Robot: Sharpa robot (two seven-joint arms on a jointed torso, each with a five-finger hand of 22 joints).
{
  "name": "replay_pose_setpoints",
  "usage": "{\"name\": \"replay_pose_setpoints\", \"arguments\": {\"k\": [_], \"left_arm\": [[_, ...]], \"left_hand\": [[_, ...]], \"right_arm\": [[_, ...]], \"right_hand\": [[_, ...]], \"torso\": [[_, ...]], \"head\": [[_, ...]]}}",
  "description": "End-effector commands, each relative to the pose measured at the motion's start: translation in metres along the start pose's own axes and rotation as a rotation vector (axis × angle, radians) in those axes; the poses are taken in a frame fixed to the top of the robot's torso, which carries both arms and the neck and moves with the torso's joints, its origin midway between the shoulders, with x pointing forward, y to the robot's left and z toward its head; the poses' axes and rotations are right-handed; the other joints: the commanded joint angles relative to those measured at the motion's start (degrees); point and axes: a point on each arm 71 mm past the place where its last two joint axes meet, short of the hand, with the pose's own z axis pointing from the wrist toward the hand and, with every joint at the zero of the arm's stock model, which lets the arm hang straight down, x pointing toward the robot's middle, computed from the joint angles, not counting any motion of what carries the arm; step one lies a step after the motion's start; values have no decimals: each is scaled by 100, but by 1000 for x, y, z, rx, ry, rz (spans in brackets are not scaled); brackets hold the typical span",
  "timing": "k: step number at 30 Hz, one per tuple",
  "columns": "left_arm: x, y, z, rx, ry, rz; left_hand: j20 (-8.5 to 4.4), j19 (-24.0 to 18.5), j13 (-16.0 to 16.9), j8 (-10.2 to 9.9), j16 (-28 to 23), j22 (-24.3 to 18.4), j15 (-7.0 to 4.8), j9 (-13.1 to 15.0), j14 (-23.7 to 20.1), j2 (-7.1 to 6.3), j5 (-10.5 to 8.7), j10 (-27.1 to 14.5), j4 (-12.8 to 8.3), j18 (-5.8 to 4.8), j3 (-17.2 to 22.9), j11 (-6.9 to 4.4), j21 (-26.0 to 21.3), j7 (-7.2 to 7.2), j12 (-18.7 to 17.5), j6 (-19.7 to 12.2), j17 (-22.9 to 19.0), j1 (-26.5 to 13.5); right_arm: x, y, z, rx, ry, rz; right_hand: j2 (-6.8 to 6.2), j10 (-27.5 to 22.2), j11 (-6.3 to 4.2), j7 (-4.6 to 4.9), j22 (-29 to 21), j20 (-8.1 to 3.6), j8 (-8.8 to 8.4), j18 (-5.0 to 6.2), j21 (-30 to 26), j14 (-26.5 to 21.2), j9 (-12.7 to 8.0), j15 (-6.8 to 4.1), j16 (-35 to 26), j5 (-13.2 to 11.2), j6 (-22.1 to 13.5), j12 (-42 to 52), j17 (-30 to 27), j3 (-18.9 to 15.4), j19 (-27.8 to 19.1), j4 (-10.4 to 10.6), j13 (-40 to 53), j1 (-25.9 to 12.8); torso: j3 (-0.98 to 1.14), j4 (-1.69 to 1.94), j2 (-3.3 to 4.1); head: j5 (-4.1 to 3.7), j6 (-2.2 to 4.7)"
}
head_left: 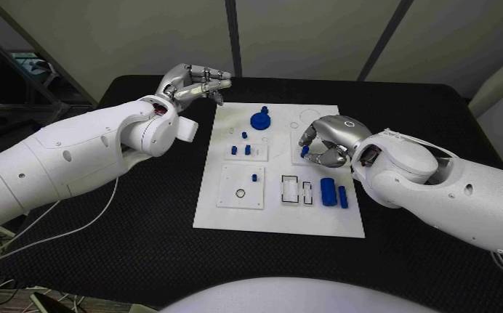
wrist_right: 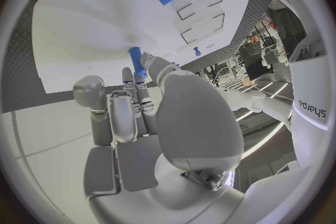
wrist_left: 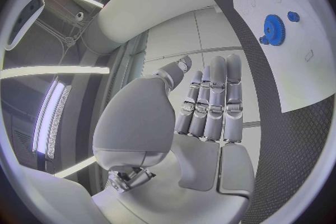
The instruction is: Assemble the parts on the task board
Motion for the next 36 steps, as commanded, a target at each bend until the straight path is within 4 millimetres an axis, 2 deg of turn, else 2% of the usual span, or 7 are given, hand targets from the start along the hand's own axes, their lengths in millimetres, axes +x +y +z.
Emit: {"name": "replay_pose_setpoints", "arguments": {"k": [1,15,28,36], "left_arm": [[1,-1,0,2,10,-5],[1,-1,1,0,9,-5],[-1,0,1,-2,6,-4],[0,1,2,-4,7,-4]], "left_hand": [[19,-12,-4,-14,-38,-5,3,-3,-23,36,-8,-35,6,-105,-44,-10,-35,22,-3,6,-5,16],[21,-11,-3,-12,-40,-7,4,-2,-21,44,-8,-40,11,-105,-47,-9,-38,22,0,8,-8,13],[21,-11,-3,-11,-42,-9,4,-2,-21,49,-7,-45,10,-104,-48,-9,-41,21,2,8,-10,16],[21,-11,-3,-11,-42,-9,4,-2,-21,49,-7,-45,10,-104,-48,-9,-41,21,2,8,-10,16]], "right_arm": [[1,-1,1,8,23,-22],[1,2,3,0,17,-19],[-8,8,-3,3,-66,27],[-33,25,-7,-37,-133,120]], "right_hand": [[84,197,-31,-3,100,-17,62,55,75,245,17,-60,36,-33,110,92,58,78,91,-8,17,2],[253,849,-220,-127,374,-150,247,3,259,287,91,-209,128,-100,592,242,176,219,260,-54,95,76],[294,917,-241,-147,436,-176,271,-11,298,295,105,-230,148,-114,660,218,203,197,297,-27,114,28],[295,921,-241,-149,449,-179,273,-14,306,297,108,-232,154,-114,668,206,210,186,306,-16,115,9]], "torso": [[6,-5,0],[7,-7,0],[7,-7,-8],[5,-4,-11]], "head": [[6,-13],[-5,-39],[-13,-48],[-15,-36]]}}
